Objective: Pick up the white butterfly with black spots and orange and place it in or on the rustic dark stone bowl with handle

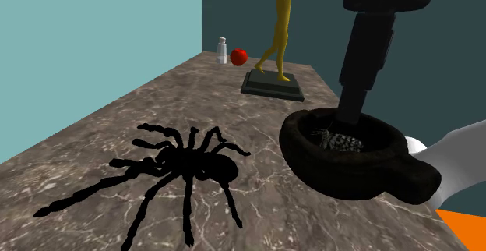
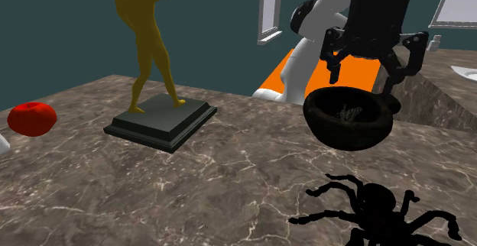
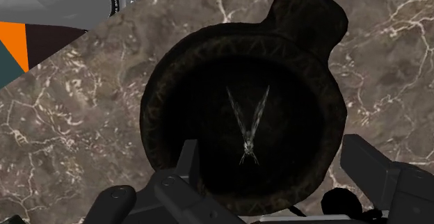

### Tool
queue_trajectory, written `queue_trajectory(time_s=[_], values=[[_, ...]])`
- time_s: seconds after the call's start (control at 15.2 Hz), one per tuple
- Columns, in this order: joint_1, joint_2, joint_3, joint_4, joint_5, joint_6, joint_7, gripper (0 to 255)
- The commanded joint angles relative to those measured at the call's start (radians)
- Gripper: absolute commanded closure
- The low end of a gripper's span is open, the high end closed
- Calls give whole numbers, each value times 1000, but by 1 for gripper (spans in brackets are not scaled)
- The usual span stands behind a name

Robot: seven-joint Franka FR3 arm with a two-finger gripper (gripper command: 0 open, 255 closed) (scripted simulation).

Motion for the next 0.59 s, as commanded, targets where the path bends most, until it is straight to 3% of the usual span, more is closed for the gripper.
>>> queue_trajectory(time_s=[0.0,0.2,0.53], values=[[-7,25,0,52,-7,-27,10,0],[-27,106,10,212,-27,-108,44,0],[-27,106,9,212,-27,-108,44,0]])
